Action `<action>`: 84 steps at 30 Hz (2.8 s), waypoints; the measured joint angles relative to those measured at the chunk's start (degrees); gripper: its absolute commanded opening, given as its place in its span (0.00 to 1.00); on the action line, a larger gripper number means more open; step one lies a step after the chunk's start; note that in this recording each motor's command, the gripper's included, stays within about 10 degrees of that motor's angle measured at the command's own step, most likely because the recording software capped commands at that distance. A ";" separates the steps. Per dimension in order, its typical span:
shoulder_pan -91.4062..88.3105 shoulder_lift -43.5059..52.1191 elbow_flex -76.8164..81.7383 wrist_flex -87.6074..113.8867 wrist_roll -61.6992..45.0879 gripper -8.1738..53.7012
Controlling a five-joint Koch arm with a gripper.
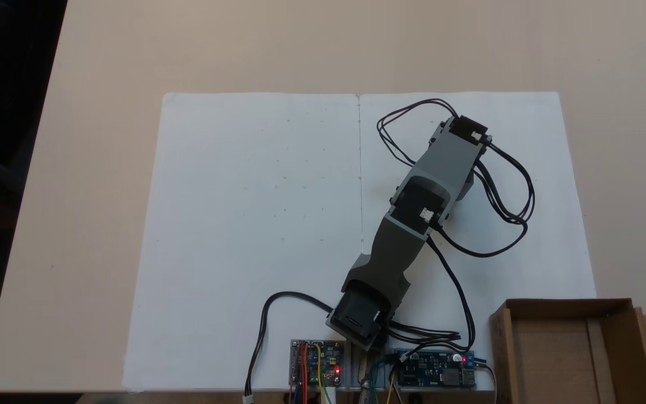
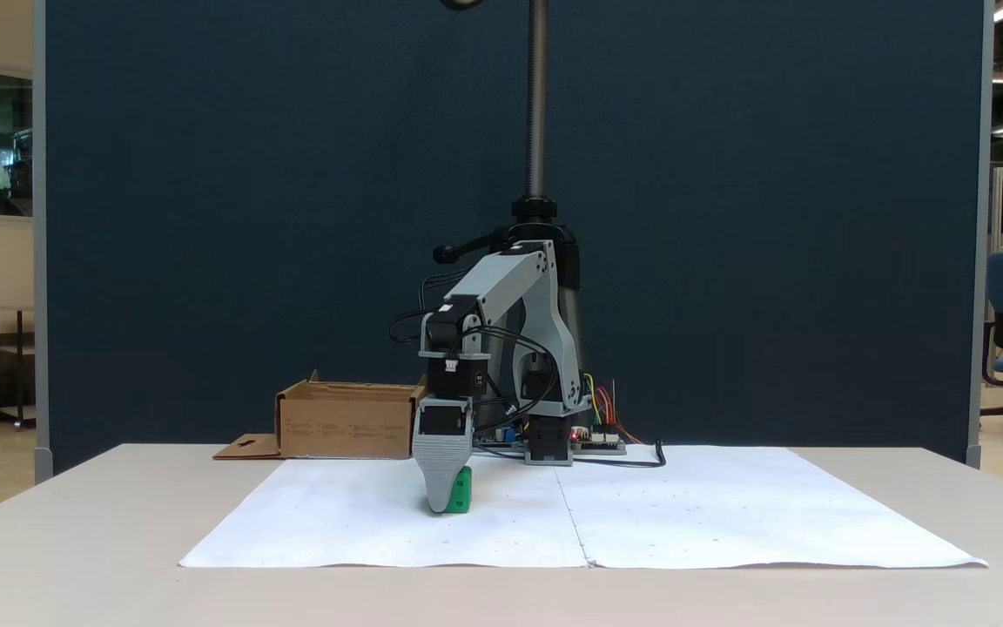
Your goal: Grasp a green dice and put it in the bin.
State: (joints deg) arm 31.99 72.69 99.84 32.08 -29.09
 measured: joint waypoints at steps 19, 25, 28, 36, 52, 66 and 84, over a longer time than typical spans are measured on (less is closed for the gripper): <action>-2.64 -0.70 -0.18 0.00 0.00 0.61; -2.64 -0.70 0.18 0.00 0.00 0.50; -2.72 -0.62 0.26 0.00 0.00 0.49; -2.02 -0.44 0.97 -0.18 0.00 0.50; 4.75 6.59 2.37 -8.17 0.00 0.33; 32.52 19.78 -13.89 -8.79 16.52 0.33; 69.17 9.49 -18.54 -2.29 23.03 0.33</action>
State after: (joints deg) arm 101.16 82.18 81.30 29.79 -6.06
